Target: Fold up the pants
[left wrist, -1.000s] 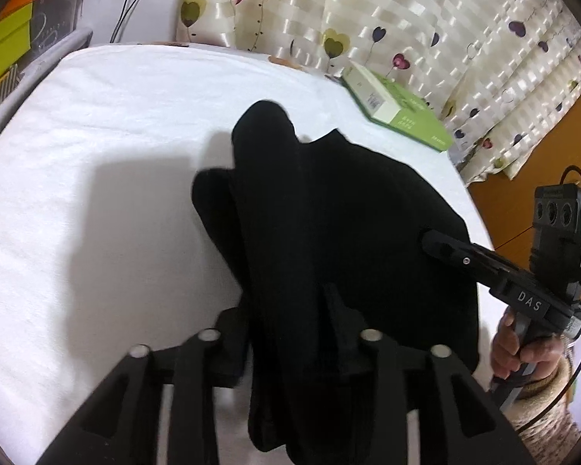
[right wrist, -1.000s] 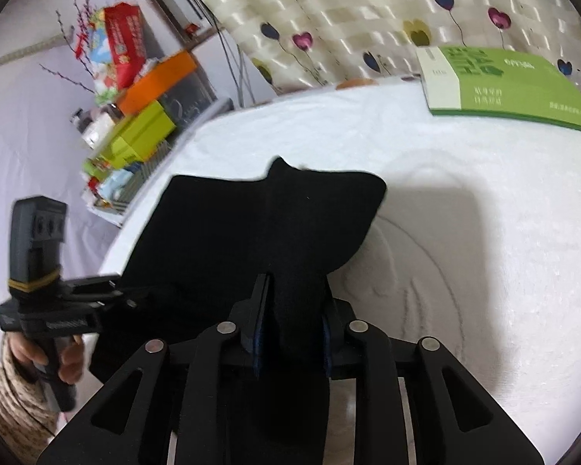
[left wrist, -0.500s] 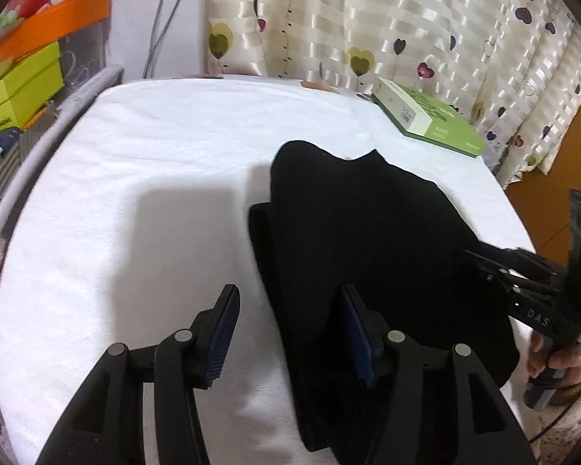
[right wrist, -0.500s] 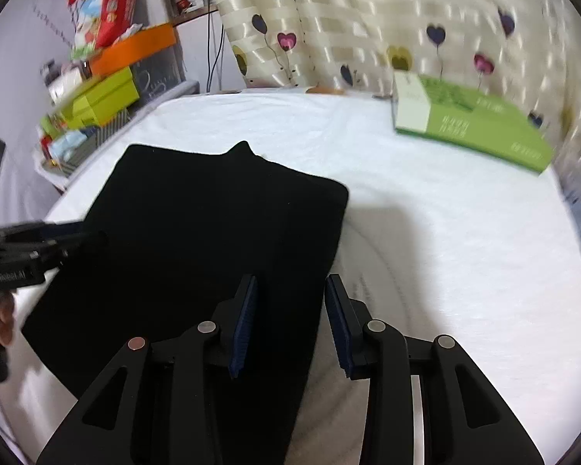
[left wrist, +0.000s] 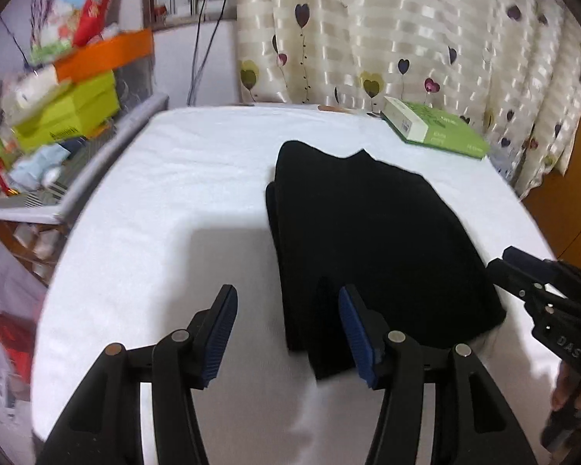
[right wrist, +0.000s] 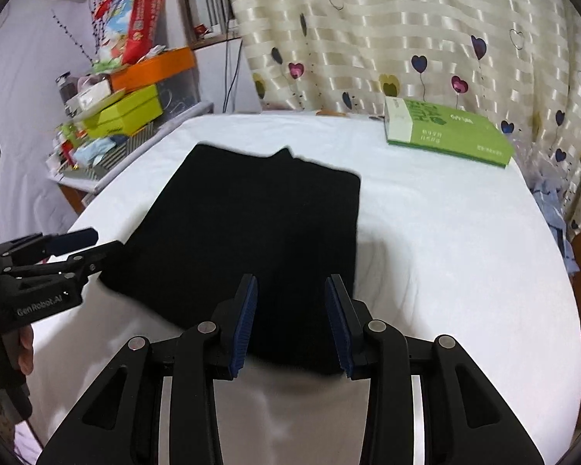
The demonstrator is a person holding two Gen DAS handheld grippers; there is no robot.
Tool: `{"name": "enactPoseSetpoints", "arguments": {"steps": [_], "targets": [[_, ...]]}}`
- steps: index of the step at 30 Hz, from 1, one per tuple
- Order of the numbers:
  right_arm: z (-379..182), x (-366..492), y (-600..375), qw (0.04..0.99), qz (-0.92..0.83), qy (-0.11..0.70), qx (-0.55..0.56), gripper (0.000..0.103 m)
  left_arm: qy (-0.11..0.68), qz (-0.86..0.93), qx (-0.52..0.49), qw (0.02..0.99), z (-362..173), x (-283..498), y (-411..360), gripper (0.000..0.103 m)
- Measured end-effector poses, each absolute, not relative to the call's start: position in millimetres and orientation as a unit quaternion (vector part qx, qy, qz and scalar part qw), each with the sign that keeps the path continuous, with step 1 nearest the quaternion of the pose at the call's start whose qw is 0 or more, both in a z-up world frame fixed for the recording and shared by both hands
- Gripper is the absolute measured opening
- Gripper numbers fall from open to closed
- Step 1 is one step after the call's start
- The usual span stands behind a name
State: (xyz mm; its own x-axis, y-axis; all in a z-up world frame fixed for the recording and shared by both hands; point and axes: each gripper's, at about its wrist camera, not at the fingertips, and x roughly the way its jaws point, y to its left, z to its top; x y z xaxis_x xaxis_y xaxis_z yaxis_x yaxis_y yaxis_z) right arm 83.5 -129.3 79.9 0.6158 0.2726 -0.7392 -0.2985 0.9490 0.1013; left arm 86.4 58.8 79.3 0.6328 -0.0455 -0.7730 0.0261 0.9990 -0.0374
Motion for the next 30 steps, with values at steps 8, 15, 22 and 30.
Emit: {"name": "enactPoseSetpoints", "arguments": {"steps": [8,15,22,30], "targets": [[63,45,-123,0.895,0.149,0.420,-0.024,0.063,0.413,0.007,-0.001,0.911,71,33,41,0.057],[45,35,-124,0.885,0.125,0.447,-0.029,0.063,0.429,0.023,0.015,0.903,46,12,28,0.057],[34,35,-129,0.883,0.105,0.457,-0.029,0.063,0.437,0.024,0.012,0.899,32,7,21,0.057],[31,38,-125,0.886,0.099,0.451,-0.046,0.065,0.438,0.021,0.002,0.899,26,13,22,0.060]]}}
